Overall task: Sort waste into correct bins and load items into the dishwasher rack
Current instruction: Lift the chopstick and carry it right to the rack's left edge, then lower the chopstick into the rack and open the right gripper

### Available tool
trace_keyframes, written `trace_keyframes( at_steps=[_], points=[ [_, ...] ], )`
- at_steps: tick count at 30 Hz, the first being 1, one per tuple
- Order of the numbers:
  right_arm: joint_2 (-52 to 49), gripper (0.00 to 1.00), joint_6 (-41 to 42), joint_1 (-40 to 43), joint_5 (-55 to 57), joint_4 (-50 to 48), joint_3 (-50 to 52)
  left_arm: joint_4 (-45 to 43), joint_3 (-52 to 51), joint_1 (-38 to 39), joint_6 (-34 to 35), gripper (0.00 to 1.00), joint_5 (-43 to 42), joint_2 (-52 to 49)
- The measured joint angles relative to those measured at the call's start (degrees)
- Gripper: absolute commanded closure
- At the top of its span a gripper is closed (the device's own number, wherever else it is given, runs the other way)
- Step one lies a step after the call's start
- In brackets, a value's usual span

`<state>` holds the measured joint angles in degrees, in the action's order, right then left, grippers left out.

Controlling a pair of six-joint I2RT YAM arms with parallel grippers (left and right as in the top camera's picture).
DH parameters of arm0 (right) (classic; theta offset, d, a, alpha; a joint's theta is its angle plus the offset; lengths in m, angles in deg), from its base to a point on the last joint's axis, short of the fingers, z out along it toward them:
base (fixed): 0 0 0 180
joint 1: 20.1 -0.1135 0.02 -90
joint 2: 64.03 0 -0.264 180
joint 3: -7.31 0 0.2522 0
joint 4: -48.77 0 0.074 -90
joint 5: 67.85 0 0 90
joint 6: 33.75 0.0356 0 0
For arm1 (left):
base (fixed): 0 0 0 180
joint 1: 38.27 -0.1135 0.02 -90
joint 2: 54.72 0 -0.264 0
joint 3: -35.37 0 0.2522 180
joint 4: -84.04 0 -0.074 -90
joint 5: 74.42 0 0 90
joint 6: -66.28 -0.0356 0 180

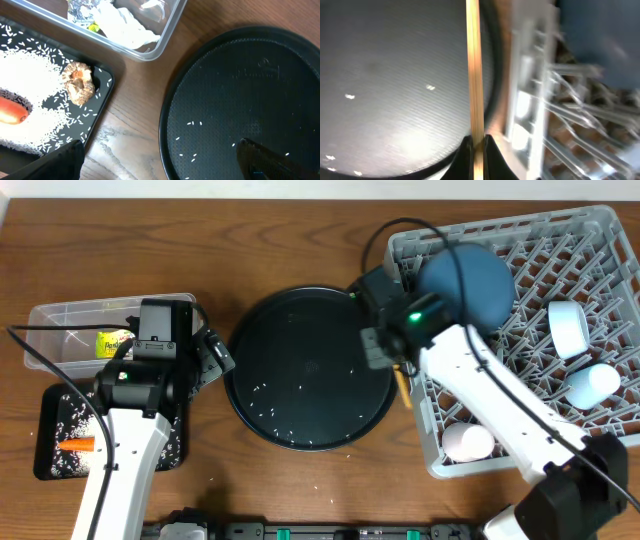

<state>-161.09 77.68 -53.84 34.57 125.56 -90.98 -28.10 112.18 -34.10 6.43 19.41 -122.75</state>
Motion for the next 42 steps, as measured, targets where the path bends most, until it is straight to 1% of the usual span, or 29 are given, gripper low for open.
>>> trace_keyframes(
  at_steps=[6, 11, 19, 32, 42],
  points=[
    [0.1, 0.99, 0.0, 5.9, 0.8, 6.0, 0.0, 0.0, 0.0, 0.0, 0.0, 0.02, 0.0, 0.0],
    [0.1, 0.99, 0.0, 9.0, 1.1, 7.1, 0.0, 0.0, 0.0, 0.0, 0.0, 0.02, 0.0, 0.0],
    [0.1, 0.99, -0.3, 9.2, 1.2, 5.8, 0.0, 0.0, 0.0, 0.0, 0.0, 0.02, 0.0, 0.0],
    [-0.1, 0.99, -4.2, 10.5, 1.3, 4.0, 0.0, 0.0, 0.0, 0.0, 0.0, 0.02, 0.0, 0.0],
    [-0.1, 0.99, -5.2, 10.5, 1.3, 3.2, 0.0, 0.0, 0.0, 0.0, 0.0, 0.02, 0.0, 0.0]
  ],
)
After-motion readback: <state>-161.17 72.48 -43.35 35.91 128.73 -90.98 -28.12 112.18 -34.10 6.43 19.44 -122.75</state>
